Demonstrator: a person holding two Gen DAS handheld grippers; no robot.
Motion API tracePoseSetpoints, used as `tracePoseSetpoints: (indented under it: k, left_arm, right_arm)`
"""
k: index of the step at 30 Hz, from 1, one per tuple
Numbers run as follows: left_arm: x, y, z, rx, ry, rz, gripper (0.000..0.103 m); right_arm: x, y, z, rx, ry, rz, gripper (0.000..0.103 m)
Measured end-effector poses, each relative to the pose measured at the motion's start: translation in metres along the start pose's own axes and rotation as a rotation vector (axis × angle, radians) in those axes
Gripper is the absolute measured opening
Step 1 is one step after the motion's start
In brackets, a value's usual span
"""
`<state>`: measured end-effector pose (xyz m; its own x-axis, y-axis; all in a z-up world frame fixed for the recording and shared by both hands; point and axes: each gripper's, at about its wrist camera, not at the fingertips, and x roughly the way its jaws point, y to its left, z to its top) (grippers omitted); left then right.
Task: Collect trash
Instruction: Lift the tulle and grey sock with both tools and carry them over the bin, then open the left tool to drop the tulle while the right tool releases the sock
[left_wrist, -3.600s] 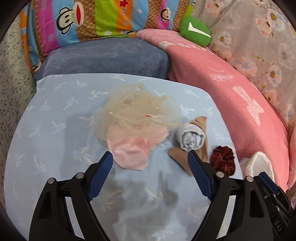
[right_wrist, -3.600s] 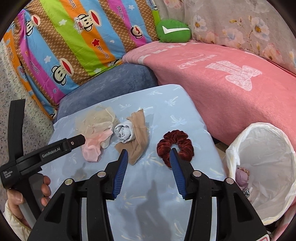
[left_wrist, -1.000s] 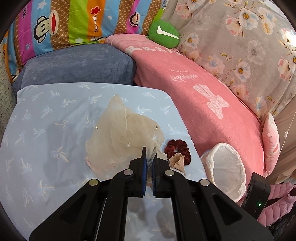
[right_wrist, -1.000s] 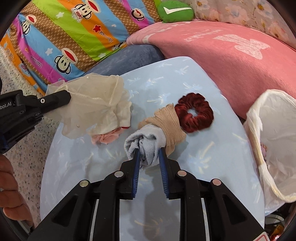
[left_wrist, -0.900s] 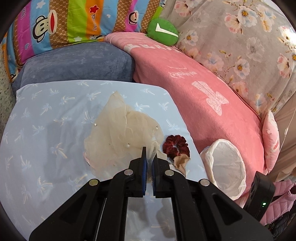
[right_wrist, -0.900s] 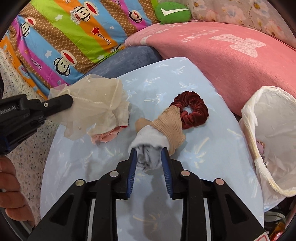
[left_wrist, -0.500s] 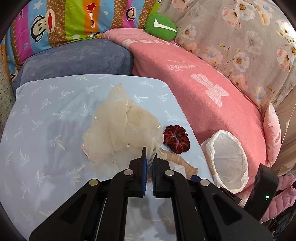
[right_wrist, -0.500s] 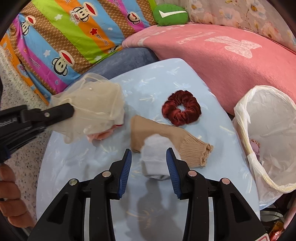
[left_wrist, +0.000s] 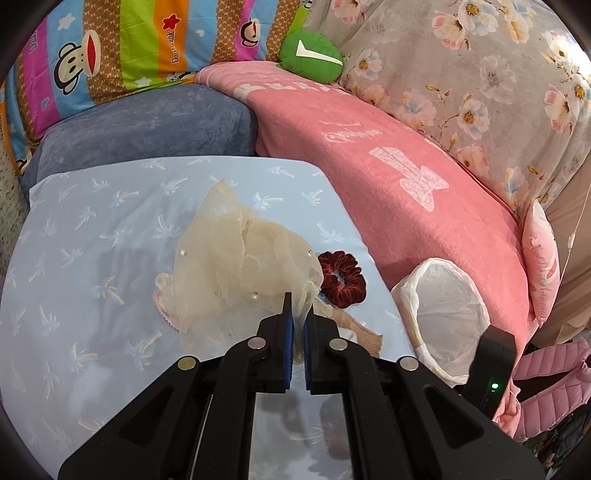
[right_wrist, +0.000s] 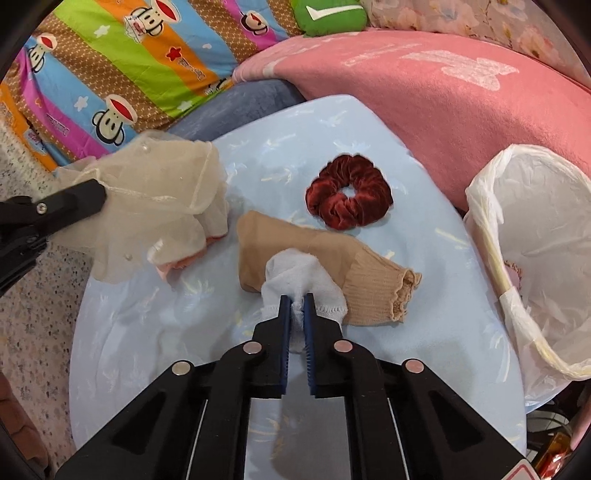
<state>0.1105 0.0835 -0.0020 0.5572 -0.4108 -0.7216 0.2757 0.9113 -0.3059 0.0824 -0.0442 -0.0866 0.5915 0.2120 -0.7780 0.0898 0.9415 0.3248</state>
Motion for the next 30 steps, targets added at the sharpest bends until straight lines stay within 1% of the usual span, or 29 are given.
tracePoseSetpoints:
  k: [6,11,15,21,27,30]
  left_arm:
    - [-0.008,-0.021,0.012,0.038,-0.034,-0.024,0.004]
    - [-0.014,-0.046,0.022,0.084,-0.064,-0.050,0.004]
    - [-0.016,-0.067,0.030,0.117,-0.079,-0.081,0.004]
    - [-0.014,-0.102,0.037,0.171,-0.088,-0.125,0.004]
    - [-0.003,-0.141,0.039,0.232,-0.071,-0.168,0.004]
    - [0.004,-0.162,0.038,0.257,-0.051,-0.201,0.004]
  right_arm:
    - [-0.040,0.003,0.017,-0.001,-0.095,0.028,0.006]
    - [-0.072,-0.002,0.032,-0.001,-0.176,0.029,0.006]
    - [-0.096,-0.014,0.041,0.009,-0.239,0.010,0.006]
    - [-0.125,-0.049,0.049,0.058,-0.310,-0.025,0.006]
    - [-0.146,-0.095,0.049,0.125,-0.349,-0.080,0.006]
    - [-0.154,-0.115,0.045,0.158,-0.361,-0.112,0.006]
